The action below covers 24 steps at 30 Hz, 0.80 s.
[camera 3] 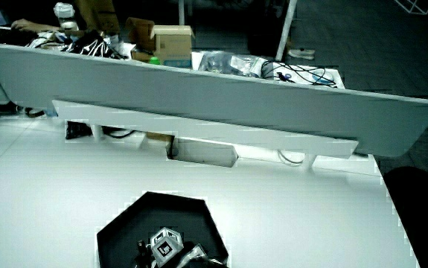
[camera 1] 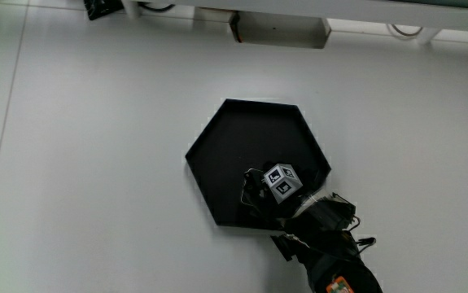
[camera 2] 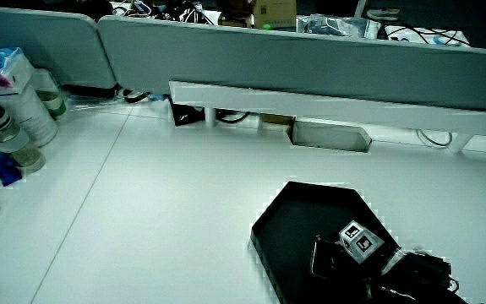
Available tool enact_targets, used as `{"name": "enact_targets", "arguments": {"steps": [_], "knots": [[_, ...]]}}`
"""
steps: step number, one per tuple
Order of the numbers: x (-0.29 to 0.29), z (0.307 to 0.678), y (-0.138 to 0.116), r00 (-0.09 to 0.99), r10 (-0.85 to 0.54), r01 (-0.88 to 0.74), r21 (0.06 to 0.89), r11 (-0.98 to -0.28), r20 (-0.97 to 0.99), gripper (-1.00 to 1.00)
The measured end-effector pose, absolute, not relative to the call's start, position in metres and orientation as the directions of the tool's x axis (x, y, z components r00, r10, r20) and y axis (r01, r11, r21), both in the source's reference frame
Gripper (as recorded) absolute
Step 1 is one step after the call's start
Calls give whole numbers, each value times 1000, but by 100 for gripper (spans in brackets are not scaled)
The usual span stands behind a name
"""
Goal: Place speaker into plate
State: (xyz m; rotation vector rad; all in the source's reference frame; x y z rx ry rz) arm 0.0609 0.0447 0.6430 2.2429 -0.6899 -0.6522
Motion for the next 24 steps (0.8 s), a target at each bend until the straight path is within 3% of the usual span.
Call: {"name": "enact_targets", "arguments": {"steps": [3,16,20,24], "knots": [[61,663,49,698,-666,-240,789,-566,-265,0],[59,688,66,653,-701,-159,853,-497,-287,0],[66,688,68,667,-683,-144,848,-510,-297,0],[64,692,66,664,-692,-113,877,-468,-283,0]]}}
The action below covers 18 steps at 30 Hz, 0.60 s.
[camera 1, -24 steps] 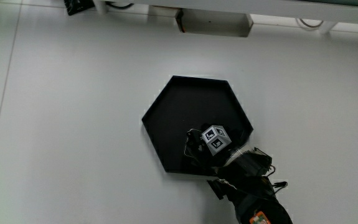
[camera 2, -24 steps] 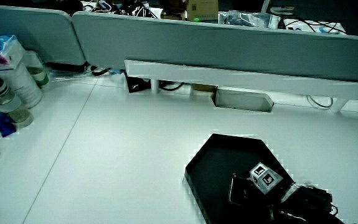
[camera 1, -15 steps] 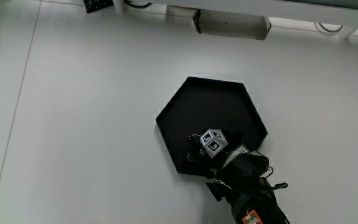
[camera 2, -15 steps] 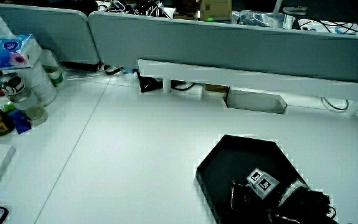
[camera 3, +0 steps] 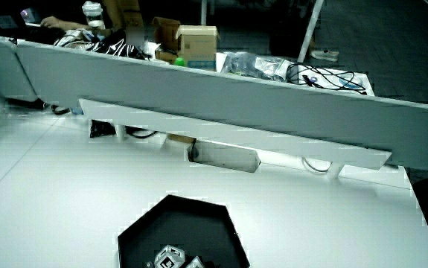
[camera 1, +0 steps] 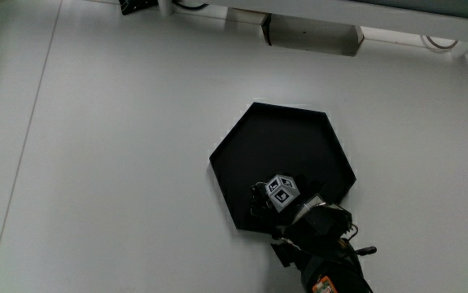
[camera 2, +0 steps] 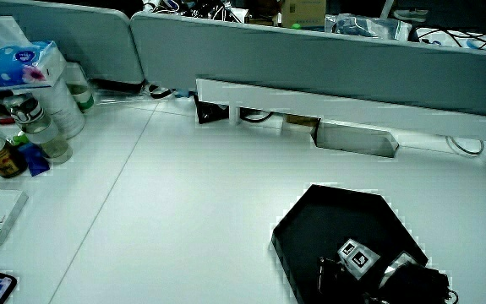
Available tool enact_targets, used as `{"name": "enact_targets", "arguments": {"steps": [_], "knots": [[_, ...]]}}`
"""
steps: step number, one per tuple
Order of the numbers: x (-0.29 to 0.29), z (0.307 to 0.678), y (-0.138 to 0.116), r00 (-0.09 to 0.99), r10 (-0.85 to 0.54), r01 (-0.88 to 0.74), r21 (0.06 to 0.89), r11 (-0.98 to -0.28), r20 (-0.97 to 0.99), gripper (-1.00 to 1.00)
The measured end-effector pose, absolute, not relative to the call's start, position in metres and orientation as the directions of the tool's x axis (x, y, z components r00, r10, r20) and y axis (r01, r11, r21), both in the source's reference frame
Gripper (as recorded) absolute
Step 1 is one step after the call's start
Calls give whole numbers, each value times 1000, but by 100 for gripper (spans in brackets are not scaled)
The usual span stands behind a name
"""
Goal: Place speaker into plate
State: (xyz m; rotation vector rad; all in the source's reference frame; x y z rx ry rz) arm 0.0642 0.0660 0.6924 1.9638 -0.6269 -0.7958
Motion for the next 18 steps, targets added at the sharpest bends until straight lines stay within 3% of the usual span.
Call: {"name": "enact_targets", "arguments": {"steps": [1,9,13,18], "knots": [[65,692,66,675,-685,-117,877,-466,-273,0],[88,685,64,763,-618,-154,875,-458,-189,-67],[108,664,62,851,-510,-207,809,-550,-128,-100],[132,633,68,909,-416,-295,668,-684,-25,-100]]}}
